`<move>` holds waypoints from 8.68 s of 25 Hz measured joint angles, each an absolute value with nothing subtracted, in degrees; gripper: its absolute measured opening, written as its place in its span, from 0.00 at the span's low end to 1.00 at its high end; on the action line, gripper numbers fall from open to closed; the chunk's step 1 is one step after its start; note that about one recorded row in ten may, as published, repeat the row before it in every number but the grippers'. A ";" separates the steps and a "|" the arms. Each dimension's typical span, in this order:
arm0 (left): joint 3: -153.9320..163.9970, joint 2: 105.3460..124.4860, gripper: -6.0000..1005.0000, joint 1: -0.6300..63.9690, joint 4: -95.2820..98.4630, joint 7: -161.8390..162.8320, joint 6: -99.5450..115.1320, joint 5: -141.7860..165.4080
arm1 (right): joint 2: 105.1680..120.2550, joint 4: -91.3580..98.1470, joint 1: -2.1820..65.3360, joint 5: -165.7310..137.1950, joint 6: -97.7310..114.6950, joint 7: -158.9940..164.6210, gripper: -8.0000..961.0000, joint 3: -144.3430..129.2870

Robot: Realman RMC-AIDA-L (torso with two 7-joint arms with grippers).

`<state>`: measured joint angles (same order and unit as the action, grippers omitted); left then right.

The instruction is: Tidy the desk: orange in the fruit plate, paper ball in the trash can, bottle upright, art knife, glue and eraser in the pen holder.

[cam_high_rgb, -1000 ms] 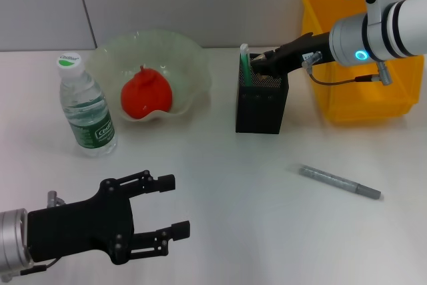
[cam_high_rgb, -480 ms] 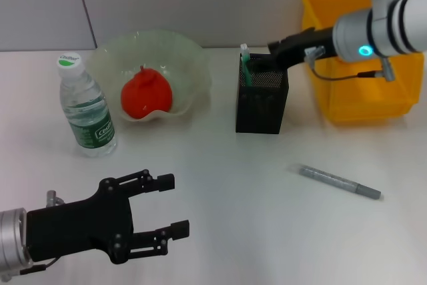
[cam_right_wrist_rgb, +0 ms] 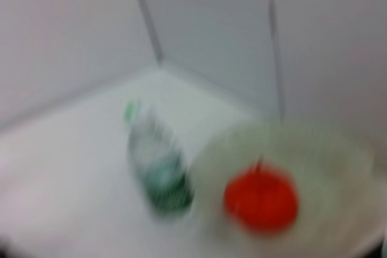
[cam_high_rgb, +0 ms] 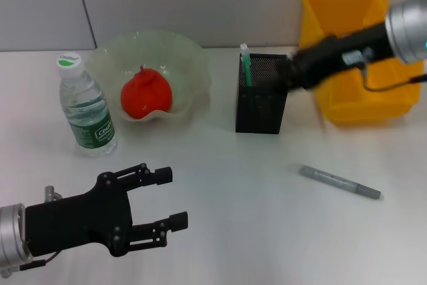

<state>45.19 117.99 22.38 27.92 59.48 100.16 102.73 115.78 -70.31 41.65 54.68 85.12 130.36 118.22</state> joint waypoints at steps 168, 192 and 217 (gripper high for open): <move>43.14 117.57 0.79 20.92 27.63 58.53 103.76 102.53 | 119.43 -30.27 40.03 100.18 55.13 75.17 0.56 124.54; 46.76 118.47 0.79 25.15 24.13 62.91 99.49 102.66 | 109.15 -27.03 22.17 85.95 108.88 67.40 0.72 124.74; 49.30 114.25 0.79 25.90 26.82 64.75 101.77 108.73 | 115.89 -27.93 24.06 80.11 97.58 66.77 0.72 124.80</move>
